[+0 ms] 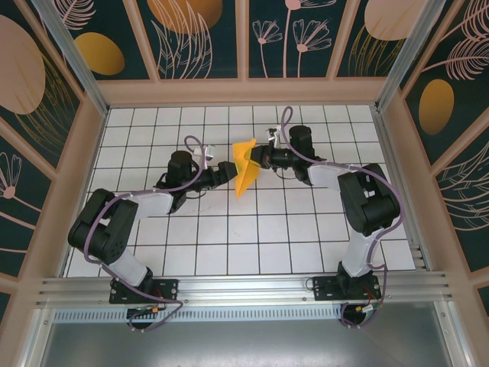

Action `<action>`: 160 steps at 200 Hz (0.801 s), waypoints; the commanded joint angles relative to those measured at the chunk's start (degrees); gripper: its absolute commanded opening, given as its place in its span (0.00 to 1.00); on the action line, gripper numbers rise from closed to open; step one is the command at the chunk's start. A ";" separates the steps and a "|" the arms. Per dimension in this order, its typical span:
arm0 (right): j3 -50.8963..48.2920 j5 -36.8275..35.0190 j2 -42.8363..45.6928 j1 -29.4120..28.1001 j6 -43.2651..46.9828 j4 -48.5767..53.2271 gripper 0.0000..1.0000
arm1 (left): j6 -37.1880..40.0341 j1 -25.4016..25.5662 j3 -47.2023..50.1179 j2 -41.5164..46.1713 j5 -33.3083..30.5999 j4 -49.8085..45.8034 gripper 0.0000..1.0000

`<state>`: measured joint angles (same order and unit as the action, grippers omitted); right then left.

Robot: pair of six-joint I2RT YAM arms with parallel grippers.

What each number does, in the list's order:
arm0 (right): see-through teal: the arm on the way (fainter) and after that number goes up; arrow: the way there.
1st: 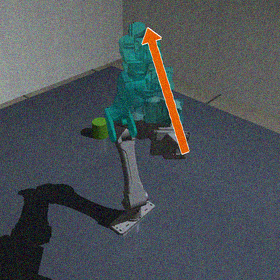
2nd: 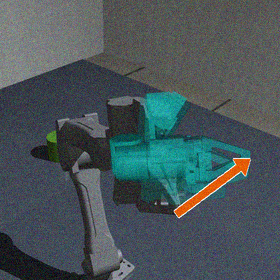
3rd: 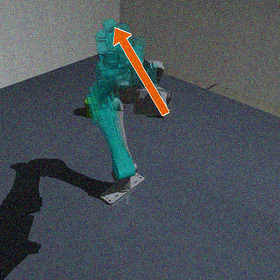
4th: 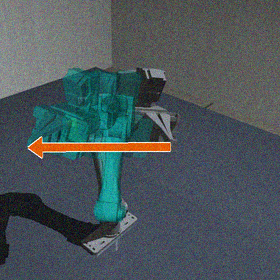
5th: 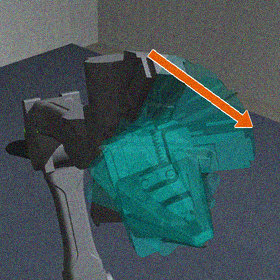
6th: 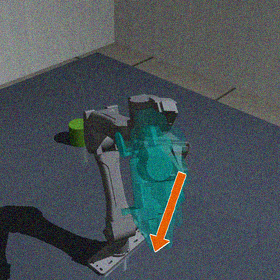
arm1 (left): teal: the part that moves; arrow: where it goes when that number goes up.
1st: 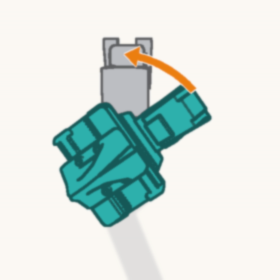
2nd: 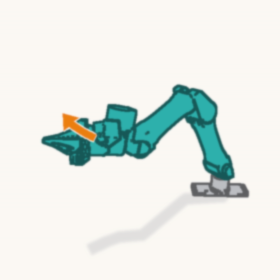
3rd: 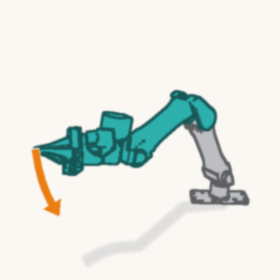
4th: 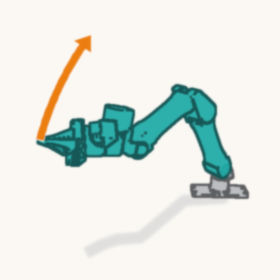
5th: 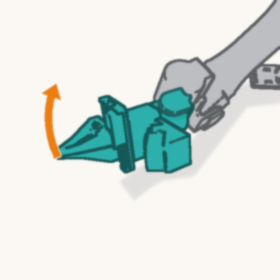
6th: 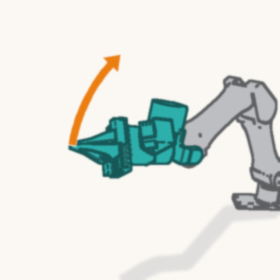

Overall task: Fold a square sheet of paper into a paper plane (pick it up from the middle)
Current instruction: Pick up the paper from the center of the table, then turn over the paper at the center of the table.

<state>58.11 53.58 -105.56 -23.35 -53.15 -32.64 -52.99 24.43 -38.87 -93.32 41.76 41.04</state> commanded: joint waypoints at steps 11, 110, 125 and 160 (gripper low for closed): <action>-0.75 5.14 2.32 -0.67 -8.13 -10.80 0.00 | -5.76 -0.02 0.98 -1.72 4.69 12.20 0.87; -0.01 4.31 2.24 -0.84 -6.20 -5.52 0.01 | -7.38 0.00 0.81 -2.16 2.32 14.16 0.28; -0.16 3.29 2.78 -0.30 -4.31 -2.67 0.09 | -5.05 -0.01 0.31 -1.38 0.39 10.24 0.15; 0.07 -7.48 8.15 1.04 6.59 12.74 0.41 | 6.73 0.02 -4.38 0.99 -9.08 -11.26 0.03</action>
<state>57.91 54.28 -103.50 -23.49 -56.29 -31.35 -56.80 24.43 -38.94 -95.13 40.93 46.41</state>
